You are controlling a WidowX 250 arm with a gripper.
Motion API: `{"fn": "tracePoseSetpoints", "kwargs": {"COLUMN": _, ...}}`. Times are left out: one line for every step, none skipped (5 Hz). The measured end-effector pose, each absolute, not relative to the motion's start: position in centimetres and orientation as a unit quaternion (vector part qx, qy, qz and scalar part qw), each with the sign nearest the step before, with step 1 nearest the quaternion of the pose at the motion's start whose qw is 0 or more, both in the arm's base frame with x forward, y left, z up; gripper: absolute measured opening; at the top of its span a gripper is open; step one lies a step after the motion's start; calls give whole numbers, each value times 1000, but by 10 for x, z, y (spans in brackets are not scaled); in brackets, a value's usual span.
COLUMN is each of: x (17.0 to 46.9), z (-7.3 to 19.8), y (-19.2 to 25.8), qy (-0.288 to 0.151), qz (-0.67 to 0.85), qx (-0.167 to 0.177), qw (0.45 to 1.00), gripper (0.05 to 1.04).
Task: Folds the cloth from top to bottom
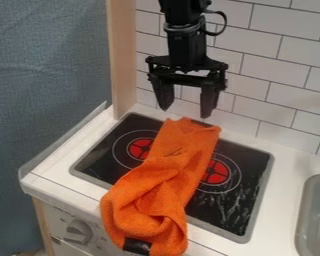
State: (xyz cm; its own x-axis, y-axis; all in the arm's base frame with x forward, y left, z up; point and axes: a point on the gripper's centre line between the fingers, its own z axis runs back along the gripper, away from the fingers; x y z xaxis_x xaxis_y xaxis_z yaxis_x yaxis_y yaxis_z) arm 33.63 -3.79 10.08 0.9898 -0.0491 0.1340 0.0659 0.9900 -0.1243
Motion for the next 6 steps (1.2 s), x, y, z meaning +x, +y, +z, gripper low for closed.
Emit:
{"fn": "tracePoseSetpoints", "kwargs": {"x": 333, "z": 90, "y": -36, "qy": -46, "qz": -27, "qx": -64, "qw": 997, "gripper": 998}}
{"fn": "tracePoseSetpoints", "kwargs": {"x": 347, "z": 82, "y": -35, "qy": -12, "qz": -78, "qx": -58, "qw": 995, "gripper": 998}}
{"fn": "tracePoseSetpoints", "kwargs": {"x": 370, "z": 75, "y": -27, "qy": -1, "qz": -125, "qx": -50, "qw": 991, "gripper": 998}}
{"fn": "tracePoseSetpoints", "kwargs": {"x": 389, "z": 64, "y": -20, "qy": 6, "qz": -185, "qx": -60, "qw": 981, "gripper": 998}}
{"fn": "tracePoseSetpoints", "kwargs": {"x": 405, "z": 46, "y": 0, "qy": 14, "qz": -219, "qx": -77, "qw": 972, "gripper": 998}}
{"fn": "tracePoseSetpoints", "kwargs": {"x": 416, "z": 23, "y": 17, "qy": 8, "qz": -225, "qx": -108, "qw": 968, "gripper": 998}}
